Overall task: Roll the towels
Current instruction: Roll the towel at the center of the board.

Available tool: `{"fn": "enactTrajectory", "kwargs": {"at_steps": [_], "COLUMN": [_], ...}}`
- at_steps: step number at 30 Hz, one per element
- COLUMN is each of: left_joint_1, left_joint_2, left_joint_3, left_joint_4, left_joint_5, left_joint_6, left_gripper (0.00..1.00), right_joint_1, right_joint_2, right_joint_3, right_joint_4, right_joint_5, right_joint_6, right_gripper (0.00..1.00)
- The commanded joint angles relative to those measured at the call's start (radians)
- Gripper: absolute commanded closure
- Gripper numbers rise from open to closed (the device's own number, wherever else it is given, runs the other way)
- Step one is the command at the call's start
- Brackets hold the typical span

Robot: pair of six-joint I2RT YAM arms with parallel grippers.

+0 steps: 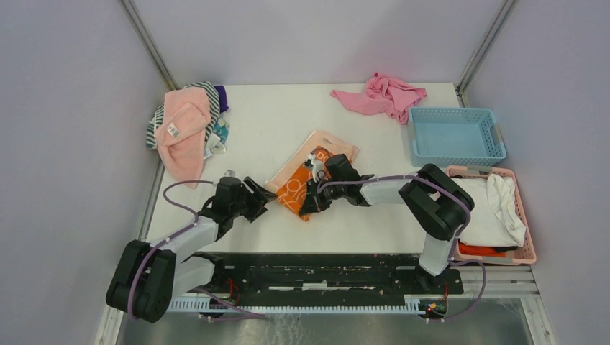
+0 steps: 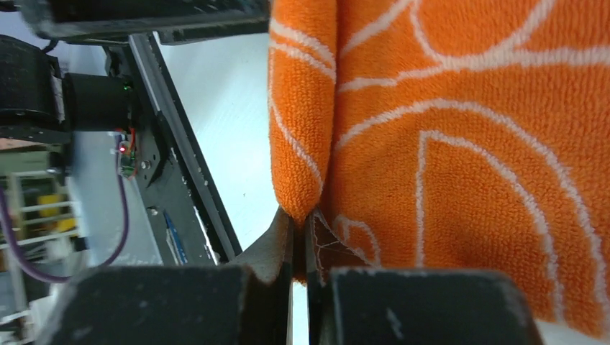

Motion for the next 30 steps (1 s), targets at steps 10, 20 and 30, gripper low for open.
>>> {"fn": "enactTrajectory", "kwargs": {"at_steps": [10,20,30], "left_joint_1": [0.003,0.003,0.003], "left_joint_2": [0.221,0.409,0.423], "left_joint_3": [0.12,0.142,0.138], "left_joint_4": [0.073,0.085,0.05], "left_joint_5": [-0.038,-0.057,-0.065], "left_joint_6": [0.003,0.014,0.027], "left_gripper": [0.3,0.53,0.55], "right_joint_1": [-0.107,-0.114,0.101], "right_joint_2": [0.194,0.061,-0.226], "right_joint_3": [-0.013,0.029,0.161], "right_joint_4": [0.256,-0.047,-0.549], "right_joint_5": [-0.247,-0.13,0.556], "right_joint_6": [0.282,0.099,-0.285], "right_gripper": [0.99,0.8,0.51]}}
